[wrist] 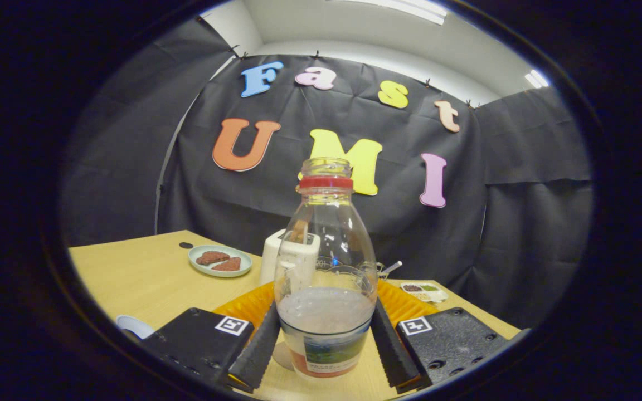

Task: Take the bottle from table, then pour the juice into the cup, finally place the bottle on the coaster

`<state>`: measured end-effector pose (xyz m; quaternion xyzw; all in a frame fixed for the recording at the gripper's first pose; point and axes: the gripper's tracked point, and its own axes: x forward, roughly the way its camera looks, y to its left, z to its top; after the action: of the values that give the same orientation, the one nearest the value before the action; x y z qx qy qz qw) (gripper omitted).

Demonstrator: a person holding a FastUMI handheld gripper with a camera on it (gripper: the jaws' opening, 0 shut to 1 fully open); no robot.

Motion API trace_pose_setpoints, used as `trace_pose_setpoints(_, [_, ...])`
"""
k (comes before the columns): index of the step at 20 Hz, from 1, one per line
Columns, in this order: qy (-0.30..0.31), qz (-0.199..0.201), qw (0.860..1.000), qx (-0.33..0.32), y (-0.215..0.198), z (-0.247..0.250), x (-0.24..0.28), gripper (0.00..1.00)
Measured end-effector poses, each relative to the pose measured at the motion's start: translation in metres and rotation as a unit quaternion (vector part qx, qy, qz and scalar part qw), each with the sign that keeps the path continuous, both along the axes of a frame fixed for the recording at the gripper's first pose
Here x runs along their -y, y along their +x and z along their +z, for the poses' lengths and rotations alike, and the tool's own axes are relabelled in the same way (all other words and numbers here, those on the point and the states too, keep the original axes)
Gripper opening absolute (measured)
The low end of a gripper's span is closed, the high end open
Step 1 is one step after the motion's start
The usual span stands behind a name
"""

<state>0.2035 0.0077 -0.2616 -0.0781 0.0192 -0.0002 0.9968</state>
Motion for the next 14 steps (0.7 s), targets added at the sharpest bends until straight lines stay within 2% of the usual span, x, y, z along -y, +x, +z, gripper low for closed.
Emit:
trace_pose_setpoints(6, [0.059, 0.009, 0.998, -0.021, 0.040, -0.036, 0.012, 0.83])
trace_pose_setpoints(9, [0.078, -0.006, 0.997, -0.024, 0.049, -0.051, 0.022, 0.83])
trace_pose_setpoints(14, [0.090, -0.008, 0.995, -0.036, 0.053, -0.065, 0.016, 0.83])
